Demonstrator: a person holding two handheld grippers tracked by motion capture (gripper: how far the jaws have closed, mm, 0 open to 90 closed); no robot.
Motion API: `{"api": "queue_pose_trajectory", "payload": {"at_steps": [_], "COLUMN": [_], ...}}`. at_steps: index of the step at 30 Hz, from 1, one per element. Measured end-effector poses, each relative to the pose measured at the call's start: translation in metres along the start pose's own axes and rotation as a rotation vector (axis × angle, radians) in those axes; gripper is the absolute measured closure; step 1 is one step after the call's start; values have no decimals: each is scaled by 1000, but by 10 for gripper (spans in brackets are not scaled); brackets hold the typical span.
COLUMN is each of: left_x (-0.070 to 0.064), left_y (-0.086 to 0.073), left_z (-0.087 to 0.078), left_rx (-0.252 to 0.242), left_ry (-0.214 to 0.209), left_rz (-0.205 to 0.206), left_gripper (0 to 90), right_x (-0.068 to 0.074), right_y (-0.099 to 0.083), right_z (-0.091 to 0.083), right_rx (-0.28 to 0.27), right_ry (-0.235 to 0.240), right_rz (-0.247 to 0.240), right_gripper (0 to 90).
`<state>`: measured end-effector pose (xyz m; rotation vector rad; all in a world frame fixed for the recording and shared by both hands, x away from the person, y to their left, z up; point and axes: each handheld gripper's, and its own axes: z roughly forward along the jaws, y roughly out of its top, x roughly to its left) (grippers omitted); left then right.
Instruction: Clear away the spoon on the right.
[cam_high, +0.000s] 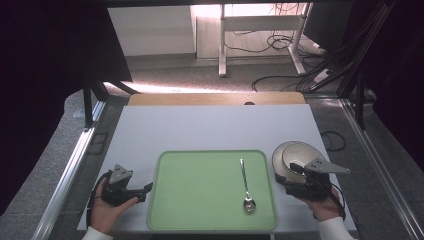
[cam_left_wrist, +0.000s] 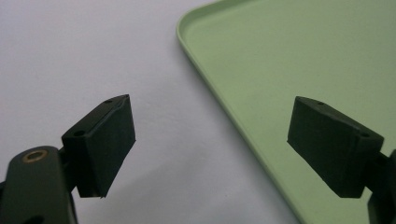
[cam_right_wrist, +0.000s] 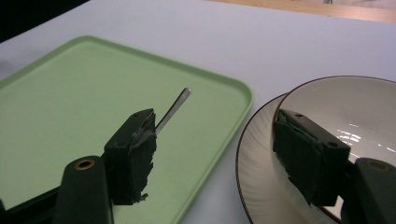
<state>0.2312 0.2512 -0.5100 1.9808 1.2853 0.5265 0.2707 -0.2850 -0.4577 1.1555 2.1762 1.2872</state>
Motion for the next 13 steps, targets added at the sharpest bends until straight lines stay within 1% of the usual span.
{"api": "queue_pose_trajectory", "payload": {"at_steps": [4,8,13], "left_x": [0,1,2], "left_y": [0,0,0], "left_z": [0,0,-1], "left_rx": [-1,-2,-8], "left_ry": [0,2,6], "left_rz": [1,-1,0], "left_gripper": [145,145,144], "right_x": [0,-1,-1], "right_y": [0,-1,0], "right_z": [1,3,3], "right_rx": [3,12,7], "right_ry": [1,0,-5], "right_rz": [-8,-6,-12], "right_gripper": [304,303,304]}}
